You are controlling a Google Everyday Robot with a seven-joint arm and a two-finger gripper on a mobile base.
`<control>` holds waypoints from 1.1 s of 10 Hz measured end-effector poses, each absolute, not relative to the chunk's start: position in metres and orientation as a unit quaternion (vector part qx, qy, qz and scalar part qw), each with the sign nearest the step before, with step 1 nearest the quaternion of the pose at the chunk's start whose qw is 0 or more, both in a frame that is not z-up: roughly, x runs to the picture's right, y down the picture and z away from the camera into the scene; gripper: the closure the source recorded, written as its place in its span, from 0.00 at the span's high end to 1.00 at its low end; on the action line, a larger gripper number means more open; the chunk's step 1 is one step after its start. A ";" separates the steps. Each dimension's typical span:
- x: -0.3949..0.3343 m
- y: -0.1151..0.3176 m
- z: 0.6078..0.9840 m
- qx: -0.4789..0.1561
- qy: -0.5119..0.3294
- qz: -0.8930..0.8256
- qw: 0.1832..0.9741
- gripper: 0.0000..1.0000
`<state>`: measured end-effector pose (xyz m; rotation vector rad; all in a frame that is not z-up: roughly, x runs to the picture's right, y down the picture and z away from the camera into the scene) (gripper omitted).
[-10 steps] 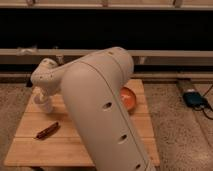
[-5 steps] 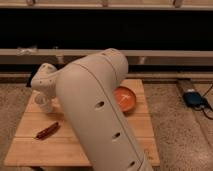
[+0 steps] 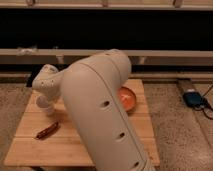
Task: Pick up the ceramic cup
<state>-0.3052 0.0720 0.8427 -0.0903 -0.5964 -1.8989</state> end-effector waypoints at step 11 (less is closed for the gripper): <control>-0.306 0.036 0.774 0.035 -0.292 -0.797 0.527 0.00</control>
